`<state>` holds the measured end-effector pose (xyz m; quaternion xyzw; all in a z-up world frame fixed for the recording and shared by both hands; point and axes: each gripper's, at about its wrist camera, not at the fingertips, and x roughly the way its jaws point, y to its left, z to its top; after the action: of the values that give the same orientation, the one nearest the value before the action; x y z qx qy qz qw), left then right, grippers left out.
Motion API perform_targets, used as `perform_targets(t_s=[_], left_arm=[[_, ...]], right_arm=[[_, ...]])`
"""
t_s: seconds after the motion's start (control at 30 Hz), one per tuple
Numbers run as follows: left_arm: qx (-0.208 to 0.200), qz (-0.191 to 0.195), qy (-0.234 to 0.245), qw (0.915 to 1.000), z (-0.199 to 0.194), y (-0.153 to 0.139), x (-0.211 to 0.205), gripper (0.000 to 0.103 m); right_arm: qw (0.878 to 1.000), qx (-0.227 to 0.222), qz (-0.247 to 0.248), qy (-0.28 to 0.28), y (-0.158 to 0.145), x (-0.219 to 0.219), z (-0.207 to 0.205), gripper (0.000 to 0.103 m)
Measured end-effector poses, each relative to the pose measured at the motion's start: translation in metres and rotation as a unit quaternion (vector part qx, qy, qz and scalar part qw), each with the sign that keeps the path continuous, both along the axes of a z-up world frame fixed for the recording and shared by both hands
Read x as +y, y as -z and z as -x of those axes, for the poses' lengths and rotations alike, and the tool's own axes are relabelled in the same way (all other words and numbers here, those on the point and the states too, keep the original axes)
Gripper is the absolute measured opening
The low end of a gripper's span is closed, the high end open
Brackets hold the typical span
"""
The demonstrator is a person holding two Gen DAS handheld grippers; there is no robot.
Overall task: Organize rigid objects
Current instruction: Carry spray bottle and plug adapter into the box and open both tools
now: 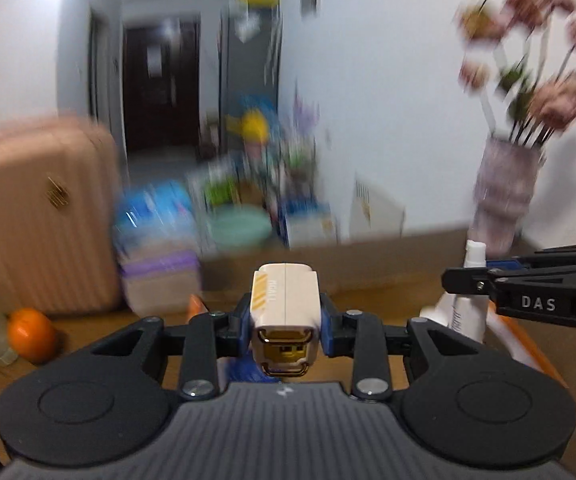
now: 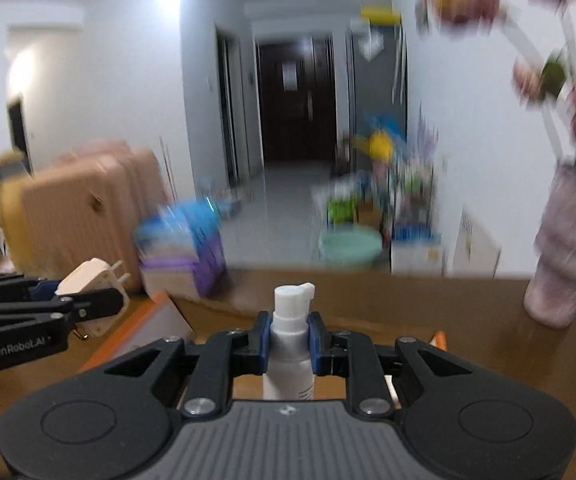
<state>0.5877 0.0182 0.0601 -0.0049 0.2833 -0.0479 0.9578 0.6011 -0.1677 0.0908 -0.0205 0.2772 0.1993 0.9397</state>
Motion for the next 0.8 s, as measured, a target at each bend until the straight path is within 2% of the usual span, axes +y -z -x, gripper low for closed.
perform_targets(t_s=[0.07, 0.13, 0.17, 0.2, 0.27, 0.33, 0.53, 0.63, 0.67, 0.73, 0.8], left_arm=[[0.051, 0.009, 0.001, 0.9987, -0.03, 0.016, -0.005, 0.032], [0.091, -0.005, 0.009, 0.9958, -0.056, 0.034, -0.013, 0.032], [0.099, -0.007, 0.017, 0.9949, -0.064, 0.039, -0.016, 0.036], [0.102, -0.008, 0.016, 0.9946, -0.07, 0.044, -0.017, 0.052], [0.09, -0.017, 0.002, 0.9958, -0.076, 0.047, -0.019, 0.071], [0.082, -0.021, 0.001, 0.9964, -0.076, 0.046, -0.02, 0.074], [0.081, -0.026, -0.006, 0.9963, -0.074, 0.034, -0.025, 0.076], [0.081, -0.026, -0.012, 0.9963, -0.064, 0.022, -0.022, 0.078], [0.081, -0.024, -0.015, 0.9963, -0.061, 0.017, -0.021, 0.082], [0.085, -0.012, -0.014, 0.9962, -0.051, 0.003, -0.016, 0.085], [0.083, -0.016, -0.006, 0.9964, -0.037, -0.015, -0.014, 0.087]], right_arm=[[0.999, 0.048, 0.012, 0.006, 0.018, 0.003, -0.031, 0.018], [0.995, 0.091, 0.025, 0.016, 0.039, 0.006, -0.059, 0.019], [0.994, 0.105, 0.036, 0.02, 0.048, 0.009, -0.068, 0.019], [0.991, 0.119, 0.049, 0.026, 0.058, 0.012, -0.078, 0.023], [0.99, 0.112, 0.063, 0.048, 0.07, 0.017, -0.085, 0.055], [0.991, 0.109, 0.063, 0.055, 0.075, 0.018, -0.088, 0.071], [0.99, 0.12, 0.048, 0.052, 0.073, 0.016, -0.086, 0.071], [0.991, 0.115, 0.043, 0.054, 0.058, 0.007, -0.085, 0.072], [0.991, 0.113, 0.041, 0.054, 0.052, 0.005, -0.08, 0.072], [0.992, 0.109, 0.045, 0.053, 0.039, 0.0, -0.07, 0.072], [0.992, 0.104, 0.052, 0.052, 0.024, -0.004, -0.058, 0.073]])
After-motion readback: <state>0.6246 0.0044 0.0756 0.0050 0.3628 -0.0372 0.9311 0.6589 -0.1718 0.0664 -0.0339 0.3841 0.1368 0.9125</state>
